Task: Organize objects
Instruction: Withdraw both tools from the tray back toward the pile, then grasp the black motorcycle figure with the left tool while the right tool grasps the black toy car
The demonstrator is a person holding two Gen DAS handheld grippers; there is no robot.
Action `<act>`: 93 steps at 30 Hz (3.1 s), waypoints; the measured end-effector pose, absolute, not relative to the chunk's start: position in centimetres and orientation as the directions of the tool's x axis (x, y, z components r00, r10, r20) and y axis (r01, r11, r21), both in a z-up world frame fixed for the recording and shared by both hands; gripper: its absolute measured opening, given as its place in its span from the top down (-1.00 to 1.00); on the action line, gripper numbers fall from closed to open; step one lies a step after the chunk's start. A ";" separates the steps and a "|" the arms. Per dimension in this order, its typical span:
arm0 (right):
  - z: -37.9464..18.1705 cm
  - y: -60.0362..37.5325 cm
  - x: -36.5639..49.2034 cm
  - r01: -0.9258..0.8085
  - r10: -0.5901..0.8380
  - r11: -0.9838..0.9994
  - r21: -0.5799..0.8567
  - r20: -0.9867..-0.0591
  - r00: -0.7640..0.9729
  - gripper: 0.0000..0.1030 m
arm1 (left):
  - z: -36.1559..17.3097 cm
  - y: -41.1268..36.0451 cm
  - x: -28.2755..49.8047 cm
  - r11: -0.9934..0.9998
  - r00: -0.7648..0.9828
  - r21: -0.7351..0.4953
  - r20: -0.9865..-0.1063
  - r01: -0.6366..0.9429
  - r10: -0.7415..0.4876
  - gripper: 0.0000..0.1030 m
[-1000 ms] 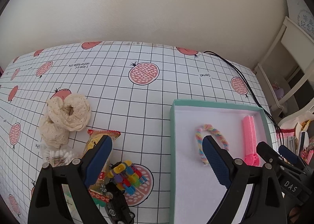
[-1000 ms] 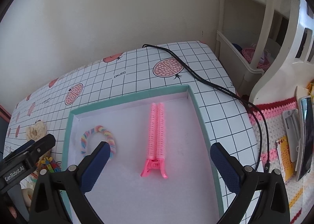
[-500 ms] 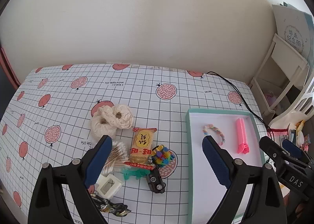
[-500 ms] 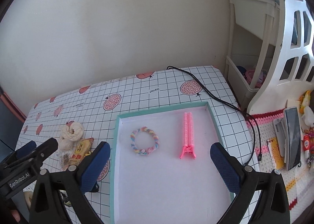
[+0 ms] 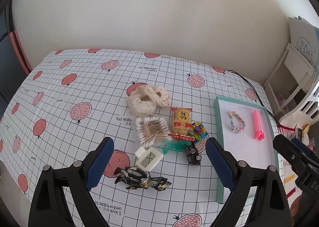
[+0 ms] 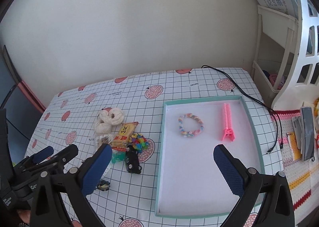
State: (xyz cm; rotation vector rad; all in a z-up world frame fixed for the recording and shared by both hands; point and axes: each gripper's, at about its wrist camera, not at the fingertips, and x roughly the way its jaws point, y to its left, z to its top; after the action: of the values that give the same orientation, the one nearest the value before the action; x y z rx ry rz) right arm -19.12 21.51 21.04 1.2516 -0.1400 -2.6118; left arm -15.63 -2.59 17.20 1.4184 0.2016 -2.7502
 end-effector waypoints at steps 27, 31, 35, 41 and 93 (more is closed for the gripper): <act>12.9 13.0 -21.0 0.272 -0.295 -0.943 0.189 -0.855 -0.427 -0.83 | 8.4 -9.5 -14.1 -0.905 -0.344 -0.120 -0.938 0.407 -0.030 -0.81; 11.6 12.6 -21.6 0.269 -0.283 -0.946 0.183 -0.868 -0.407 -0.77 | 7.6 -9.2 -14.1 -0.894 -0.328 -0.167 -0.944 0.415 0.025 -0.81; 10.5 12.3 -22.1 0.268 -0.271 -0.948 0.173 -0.879 -0.392 -0.69 | 6.8 -8.5 -14.3 -0.897 -0.304 -0.150 -0.952 0.417 0.018 -0.81; 9.1 12.3 -22.8 0.263 -0.265 -0.949 0.173 -0.890 -0.371 -0.62 | 5.5 -7.8 -14.7 -0.896 -0.271 -0.138 -0.962 0.422 0.021 -0.81; 6.4 13.2 -23.5 0.238 -0.313 -0.940 0.244 -0.893 -0.323 0.16 | 3.8 -6.1 -15.2 -0.889 -0.289 -0.241 -0.948 0.389 0.130 -0.47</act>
State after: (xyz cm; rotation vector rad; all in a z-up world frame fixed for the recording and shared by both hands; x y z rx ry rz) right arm -23.47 13.16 6.36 1.5814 -0.0958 -2.3091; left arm -15.21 -6.14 3.75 1.7614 0.6562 -2.3050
